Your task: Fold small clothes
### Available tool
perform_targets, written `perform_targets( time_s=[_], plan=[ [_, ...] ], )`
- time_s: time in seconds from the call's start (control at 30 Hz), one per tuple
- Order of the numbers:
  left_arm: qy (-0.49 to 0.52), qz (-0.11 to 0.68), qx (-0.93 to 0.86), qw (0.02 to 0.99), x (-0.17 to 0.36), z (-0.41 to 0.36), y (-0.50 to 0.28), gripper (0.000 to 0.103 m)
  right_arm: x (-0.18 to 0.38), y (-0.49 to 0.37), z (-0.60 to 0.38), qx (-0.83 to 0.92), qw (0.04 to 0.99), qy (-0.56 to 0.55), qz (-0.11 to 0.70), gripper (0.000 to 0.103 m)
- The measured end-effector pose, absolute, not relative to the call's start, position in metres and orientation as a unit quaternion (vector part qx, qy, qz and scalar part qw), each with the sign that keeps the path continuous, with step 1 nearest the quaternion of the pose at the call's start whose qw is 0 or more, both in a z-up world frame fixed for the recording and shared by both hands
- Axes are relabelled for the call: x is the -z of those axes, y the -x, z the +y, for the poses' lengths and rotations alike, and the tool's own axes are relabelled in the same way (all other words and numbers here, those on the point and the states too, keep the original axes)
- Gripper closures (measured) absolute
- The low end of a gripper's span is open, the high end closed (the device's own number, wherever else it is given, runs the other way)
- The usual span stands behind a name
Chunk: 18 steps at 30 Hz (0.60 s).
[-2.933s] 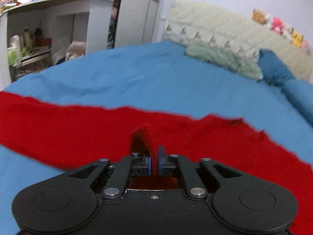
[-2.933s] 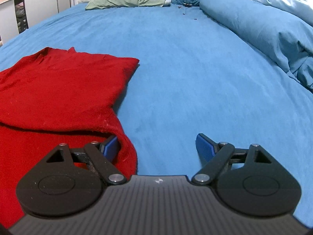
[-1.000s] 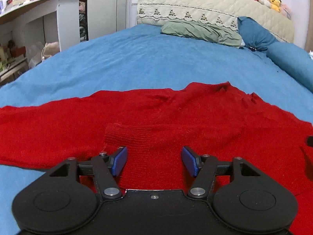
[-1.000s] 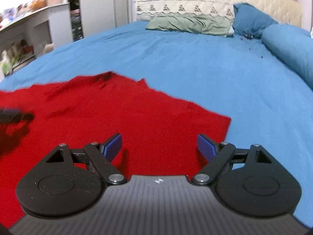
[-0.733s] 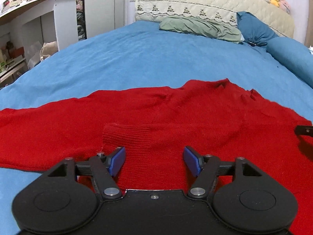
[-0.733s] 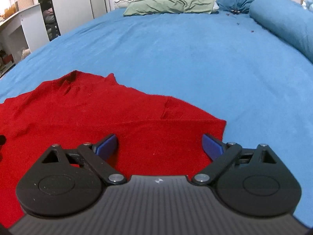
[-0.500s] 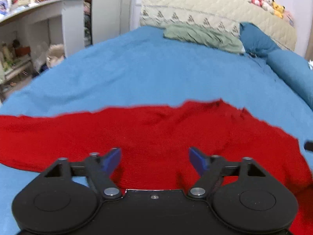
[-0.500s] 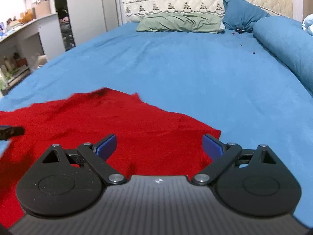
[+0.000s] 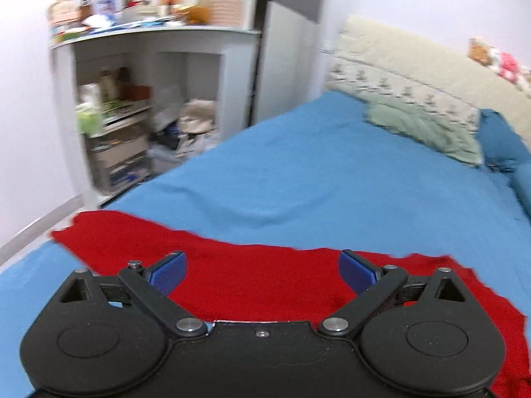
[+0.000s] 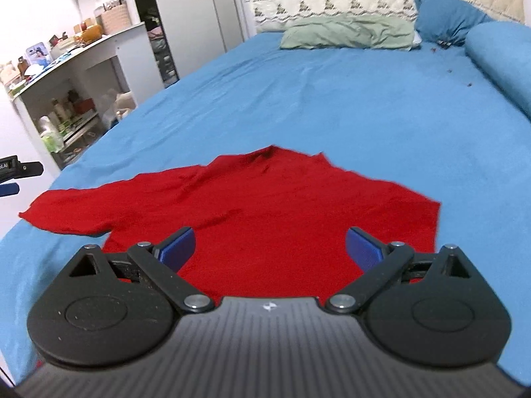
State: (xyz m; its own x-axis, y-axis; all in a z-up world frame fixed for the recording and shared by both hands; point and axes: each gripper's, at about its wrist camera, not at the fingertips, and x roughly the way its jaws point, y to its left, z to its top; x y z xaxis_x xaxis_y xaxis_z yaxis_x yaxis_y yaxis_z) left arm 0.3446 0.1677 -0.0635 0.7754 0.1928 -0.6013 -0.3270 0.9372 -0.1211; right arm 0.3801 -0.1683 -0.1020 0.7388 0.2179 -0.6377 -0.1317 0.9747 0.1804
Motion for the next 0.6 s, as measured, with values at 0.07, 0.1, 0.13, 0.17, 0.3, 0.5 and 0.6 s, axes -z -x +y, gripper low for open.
perform_targets(
  time_s=[0.07,0.1,0.13,0.17,0.3,0.5,0.6],
  plan=[
    [0.128,0.311,-0.161,0.928,0.073,0.193,-0.343,0.004,0.103,-0.379,-0.162,-0.099,0.929,-0.061,0.351,0.0],
    [0.139,0.312,-0.173,0.924,0.078,0.205,-0.342,0.004,0.103,-0.379,-0.16,-0.101,0.929,-0.062,0.352,0.0],
    [0.151,0.315,-0.184,0.919,0.084,0.218,-0.342,0.004,0.104,-0.379,-0.159,-0.101,0.928,-0.064,0.353,0.0],
    [0.163,0.316,-0.191,0.915,0.09,0.231,-0.342,0.006,0.106,-0.38,-0.158,-0.102,0.927,-0.066,0.355,0.0],
    [0.224,0.316,-0.213,0.897,0.12,0.278,-0.342,0.018,0.115,-0.383,-0.157,-0.095,0.923,-0.068,0.366,0.0],
    [0.297,0.335,-0.234,0.863,0.162,0.315,-0.361,0.029,0.131,-0.385,-0.159,-0.089,0.919,-0.071,0.377,0.0],
    [0.318,0.323,-0.248,0.856,0.172,0.328,-0.367,0.029,0.137,-0.386,-0.161,-0.086,0.918,-0.07,0.381,0.0]
  ],
)
